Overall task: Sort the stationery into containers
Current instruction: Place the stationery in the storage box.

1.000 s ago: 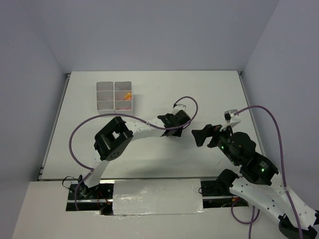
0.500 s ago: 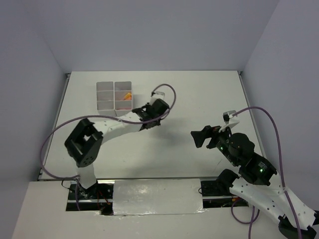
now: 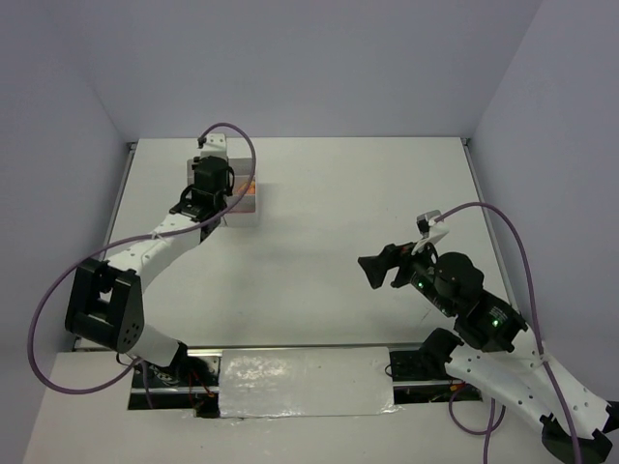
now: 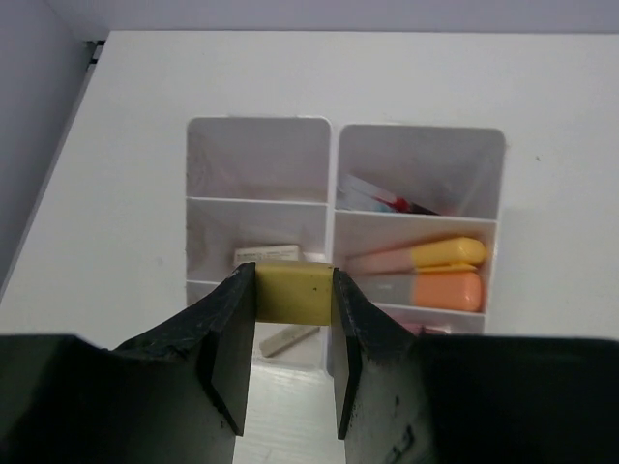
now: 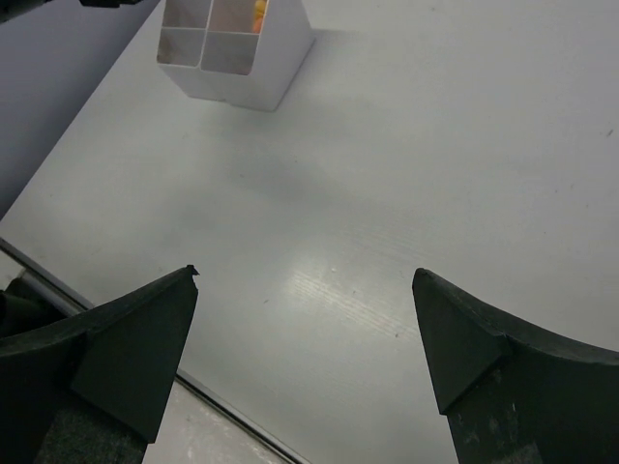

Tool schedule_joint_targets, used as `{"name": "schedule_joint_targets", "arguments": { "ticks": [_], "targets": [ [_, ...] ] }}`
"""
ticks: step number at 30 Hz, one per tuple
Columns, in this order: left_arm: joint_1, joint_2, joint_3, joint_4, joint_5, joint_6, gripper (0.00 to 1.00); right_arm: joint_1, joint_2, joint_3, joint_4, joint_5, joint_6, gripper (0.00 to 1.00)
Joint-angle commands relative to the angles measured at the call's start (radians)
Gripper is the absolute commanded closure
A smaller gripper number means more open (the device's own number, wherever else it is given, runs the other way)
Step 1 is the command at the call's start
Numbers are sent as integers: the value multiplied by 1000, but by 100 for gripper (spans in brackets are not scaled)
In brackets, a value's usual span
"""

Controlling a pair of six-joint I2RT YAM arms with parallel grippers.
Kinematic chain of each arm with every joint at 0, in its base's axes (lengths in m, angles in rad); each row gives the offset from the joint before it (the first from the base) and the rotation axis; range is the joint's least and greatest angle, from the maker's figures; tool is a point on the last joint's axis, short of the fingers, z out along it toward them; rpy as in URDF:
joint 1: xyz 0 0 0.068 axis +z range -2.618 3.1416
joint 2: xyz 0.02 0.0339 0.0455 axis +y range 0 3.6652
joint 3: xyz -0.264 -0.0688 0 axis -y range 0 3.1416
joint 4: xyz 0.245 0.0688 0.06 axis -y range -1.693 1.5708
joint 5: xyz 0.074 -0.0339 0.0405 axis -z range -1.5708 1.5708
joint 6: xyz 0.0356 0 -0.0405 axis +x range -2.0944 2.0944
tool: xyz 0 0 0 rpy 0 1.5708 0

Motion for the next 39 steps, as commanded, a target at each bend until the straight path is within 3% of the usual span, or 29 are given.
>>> {"name": "schedule_joint_targets", "arguments": {
  "ticks": [1, 5, 8, 17, 27, 32, 35, 36, 39],
  "targets": [
    [69, -2, -5, 145, 69, 59, 91, -3, 8, -15, 69, -45, -30, 0],
    [184, 5, -29, 139, 195, -21, 87, -2, 11, -23, 80, -55, -36, 0],
    [186, 9, -58, 171, 205, -25, 79, -3, 24, -18, 89, -62, -41, 0],
    [186, 63, -109, 205, 225, -64, 78, -3, 40, -13, 82, -67, -45, 0],
    [186, 101, -140, 196, 202, -85, 67, -3, 44, -10, 80, -73, -50, 0],
    [186, 88, -169, 206, 201, -102, 66, -3, 55, -13, 88, -79, -52, 0],
    [186, 89, -166, 205, 193, -99, 56, -3, 60, -10, 89, -85, -55, 0],
    [186, 92, -163, 200, 187, -99, 46, -3, 61, -12, 89, -87, -55, 0],
    [186, 98, -164, 197, 169, -102, 31, -3, 63, -7, 89, -92, -58, 0]
  ]
}}
